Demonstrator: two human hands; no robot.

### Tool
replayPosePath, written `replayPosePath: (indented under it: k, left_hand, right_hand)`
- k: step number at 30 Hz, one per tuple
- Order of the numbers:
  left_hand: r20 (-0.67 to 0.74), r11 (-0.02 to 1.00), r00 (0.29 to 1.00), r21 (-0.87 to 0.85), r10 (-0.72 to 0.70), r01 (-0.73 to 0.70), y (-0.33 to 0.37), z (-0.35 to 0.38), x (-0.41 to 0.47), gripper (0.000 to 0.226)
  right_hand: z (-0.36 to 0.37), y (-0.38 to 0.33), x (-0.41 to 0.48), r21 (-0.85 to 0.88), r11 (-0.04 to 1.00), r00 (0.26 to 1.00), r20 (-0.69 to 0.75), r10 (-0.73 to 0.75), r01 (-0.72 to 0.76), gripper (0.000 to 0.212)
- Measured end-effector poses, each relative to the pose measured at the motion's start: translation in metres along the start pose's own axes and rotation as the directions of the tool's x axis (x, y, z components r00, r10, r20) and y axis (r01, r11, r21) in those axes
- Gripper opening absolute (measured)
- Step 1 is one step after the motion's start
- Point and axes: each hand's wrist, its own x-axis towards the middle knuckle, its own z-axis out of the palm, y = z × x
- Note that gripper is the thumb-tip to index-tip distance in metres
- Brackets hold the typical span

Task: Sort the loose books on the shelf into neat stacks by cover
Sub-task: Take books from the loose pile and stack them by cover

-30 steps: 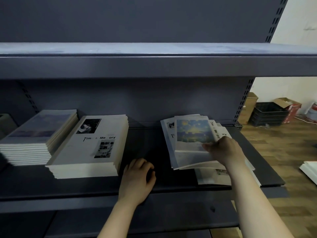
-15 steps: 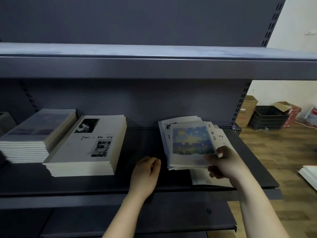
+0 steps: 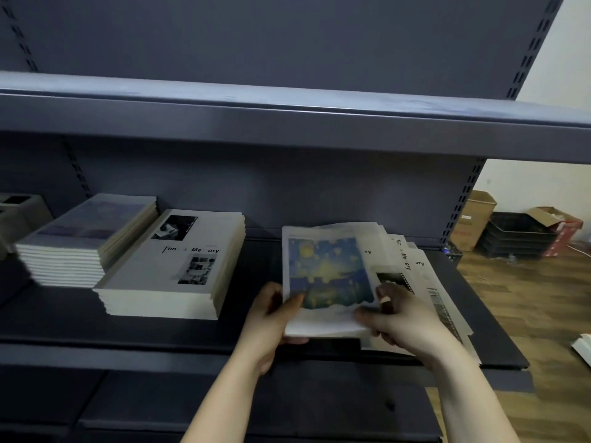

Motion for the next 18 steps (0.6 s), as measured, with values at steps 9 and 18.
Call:
replayPosePath:
  k: [9,18]
  left_hand:
    - [-0.016,0.953,0.955,-0.056,0.298,-0.298,0.045,-0.064,0.003,0.02]
    - [-0.147,0.95,0.94,0.009,0.309,-0.311,0.077,-0.186,0.009,0.015]
  right_hand:
    - [0.051,-0.037,0.013,0.221,0.972,0.997,-0.002,-0.081,0.079,0.025]
    - [0.152,-0.116,0.034,0.594,0.803,0.988,0.084,-0.129,0.055,0.021]
